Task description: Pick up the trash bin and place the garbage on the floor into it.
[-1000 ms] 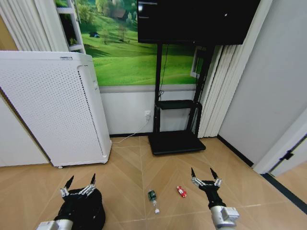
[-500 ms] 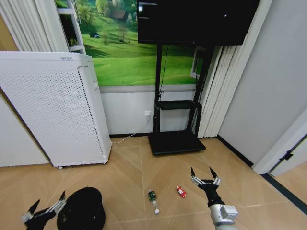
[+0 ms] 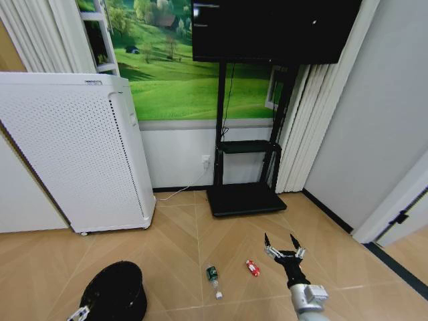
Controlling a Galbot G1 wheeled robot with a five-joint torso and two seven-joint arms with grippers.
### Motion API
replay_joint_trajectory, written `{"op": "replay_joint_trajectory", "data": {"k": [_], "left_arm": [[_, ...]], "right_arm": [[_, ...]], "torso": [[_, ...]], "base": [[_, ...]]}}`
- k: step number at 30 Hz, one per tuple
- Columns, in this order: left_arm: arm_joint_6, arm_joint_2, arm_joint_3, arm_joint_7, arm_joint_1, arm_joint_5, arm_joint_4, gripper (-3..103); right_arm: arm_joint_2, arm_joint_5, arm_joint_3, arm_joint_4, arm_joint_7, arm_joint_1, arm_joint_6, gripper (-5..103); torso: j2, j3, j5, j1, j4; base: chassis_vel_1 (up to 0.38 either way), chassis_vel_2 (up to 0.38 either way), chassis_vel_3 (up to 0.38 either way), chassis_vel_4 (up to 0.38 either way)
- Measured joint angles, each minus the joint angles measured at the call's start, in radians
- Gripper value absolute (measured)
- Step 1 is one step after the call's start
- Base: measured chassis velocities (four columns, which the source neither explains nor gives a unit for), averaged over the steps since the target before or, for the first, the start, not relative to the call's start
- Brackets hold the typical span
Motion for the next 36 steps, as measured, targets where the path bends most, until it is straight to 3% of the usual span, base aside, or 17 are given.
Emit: {"op": "replay_joint_trajectory", "data": {"k": [3,4,5,7,9,19,30,32,36], "left_arm": [[0.026,0.021,0.014,-0.036,-0.048,-0.051,0.038,100],[0.043,0.032,0.020,-0.074,-0.065,-0.120,0.047,101],[0.043,0.032,0.020,-0.074,-0.065,-0.120,0.047,101],[0.066,0.047,0.023,-0.129,-0.093,-0.218,0.069,98],[0.070,0.053,0.025,-0.143,-0.105,-0.233,0.086,101],[0.078,0.067,0.048,-0.171,-0.152,-0.263,0.149,89],[0.067,0.039,0.064,-0.118,-0.150,-0.239,0.181,40],[0.065,0.038,0.064,-0.111,-0.148,-0.233,0.181,40],[0.057,0.038,0.063,-0.096,-0.146,-0.220,0.182,24]], "right_arm": [[-0.001,0.003,0.001,-0.006,0.002,-0.002,0.000,100],[-0.001,0.003,0.000,-0.006,0.003,-0.002,0.000,100],[-0.001,0.003,0.000,-0.006,0.003,-0.002,0.000,100],[0.000,0.004,0.001,-0.008,0.008,0.000,-0.005,100],[0.000,0.006,0.002,-0.011,0.010,0.001,-0.006,100],[-0.001,0.011,0.002,-0.016,0.012,0.001,-0.011,100],[0.001,0.012,0.003,-0.013,0.013,-0.008,-0.012,100],[0.001,0.013,0.003,-0.013,0.012,-0.009,-0.012,100],[0.001,0.013,0.003,-0.013,0.011,-0.010,-0.013,100]], "torso": [[0.001,0.000,0.0000,0.000,0.0000],[0.001,0.000,-0.0001,0.000,0.0000],[0.001,0.000,-0.0001,0.000,0.0000],[0.001,0.001,0.0001,0.000,-0.0001],[0.001,0.001,0.0001,0.000,0.0002],[0.002,0.001,0.0001,0.000,0.0001],[0.002,0.002,0.0001,0.000,0.0002],[0.002,0.002,0.0001,0.000,0.0001],[0.002,0.002,0.0002,0.000,0.0000]], "base": [[0.000,0.000,0.000,0.000],[0.000,0.000,0.000,0.000],[0.000,0.000,0.000,0.000],[0.000,0.000,0.000,0.000],[0.000,0.000,0.000,0.000],[0.000,0.000,0.000,0.000],[0.000,0.000,0.000,0.000],[0.000,0.000,0.000,0.000],[0.000,0.000,0.000,0.000]]}}
